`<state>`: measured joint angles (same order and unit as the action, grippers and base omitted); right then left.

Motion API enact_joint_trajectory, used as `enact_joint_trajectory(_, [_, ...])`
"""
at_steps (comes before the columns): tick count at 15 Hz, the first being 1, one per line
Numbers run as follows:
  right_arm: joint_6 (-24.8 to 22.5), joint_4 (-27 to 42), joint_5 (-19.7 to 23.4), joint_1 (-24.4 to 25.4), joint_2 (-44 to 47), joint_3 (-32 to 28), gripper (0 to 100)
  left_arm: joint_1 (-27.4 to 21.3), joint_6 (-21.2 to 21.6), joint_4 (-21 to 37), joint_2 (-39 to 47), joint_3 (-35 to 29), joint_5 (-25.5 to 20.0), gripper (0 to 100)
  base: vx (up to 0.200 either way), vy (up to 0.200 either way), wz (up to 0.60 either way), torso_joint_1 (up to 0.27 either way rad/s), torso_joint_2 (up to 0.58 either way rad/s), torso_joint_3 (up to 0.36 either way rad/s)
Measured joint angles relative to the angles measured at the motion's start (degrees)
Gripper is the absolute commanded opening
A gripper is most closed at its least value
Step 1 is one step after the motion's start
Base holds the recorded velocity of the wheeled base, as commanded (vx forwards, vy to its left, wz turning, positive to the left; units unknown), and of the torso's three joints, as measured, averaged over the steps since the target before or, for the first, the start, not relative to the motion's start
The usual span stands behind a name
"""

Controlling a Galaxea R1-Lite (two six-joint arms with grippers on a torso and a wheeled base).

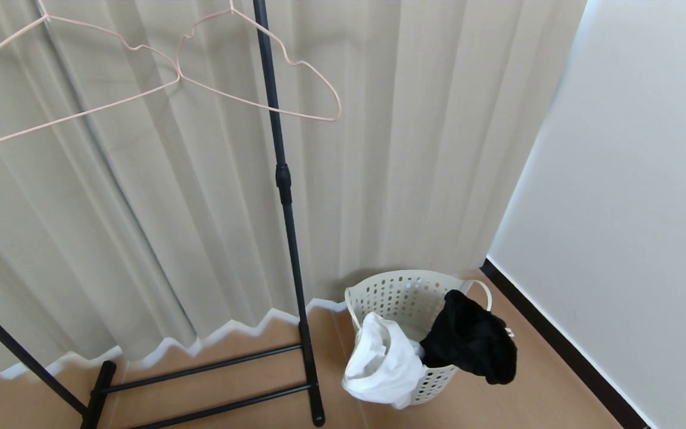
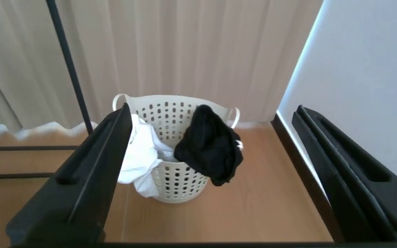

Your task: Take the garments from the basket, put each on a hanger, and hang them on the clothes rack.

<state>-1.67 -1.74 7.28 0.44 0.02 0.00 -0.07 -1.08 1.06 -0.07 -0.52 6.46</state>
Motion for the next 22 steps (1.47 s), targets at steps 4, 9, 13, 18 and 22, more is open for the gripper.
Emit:
enact_joint_trajectory(4, [0.1, 0.1, 0.0, 0.0, 0.0, 0.0, 100, 0.0, 0.0, -0.1, 0.0, 0.0, 0.0, 100, 0.000, 0.000, 0.00, 0.000, 0.00, 0.000])
enact_joint_trajectory(9, [0.0, 0.0, 0.0, 0.0, 0.0, 0.0, 100, 0.0, 0.2, 0.0, 0.0, 0.0, 0.0, 100, 0.000, 0.000, 0.00, 0.000, 0.00, 0.000])
enact_joint_trajectory(13, [0.1, 0.0, 0.0, 0.0, 0.0, 0.0, 100, 0.0, 0.4, 0.0, 0.0, 0.0, -0.1, 100, 0.000, 0.000, 0.00, 0.002, 0.00, -0.152])
enact_joint_trajectory(18, [0.0, 0.0, 0.0, 0.0, 0.0, 0.0, 100, 0.0, 0.4, 0.0, 0.0, 0.0, -0.1, 100, 0.000, 0.000, 0.00, 0.004, 0.01, -0.199])
enact_joint_trajectory(22, [0.0, 0.0, 0.0, 0.0, 0.0, 0.0, 100, 0.0, 0.4, 0.0, 0.0, 0.0, -0.1, 100, 0.000, 0.000, 0.00, 0.001, 0.00, -0.200])
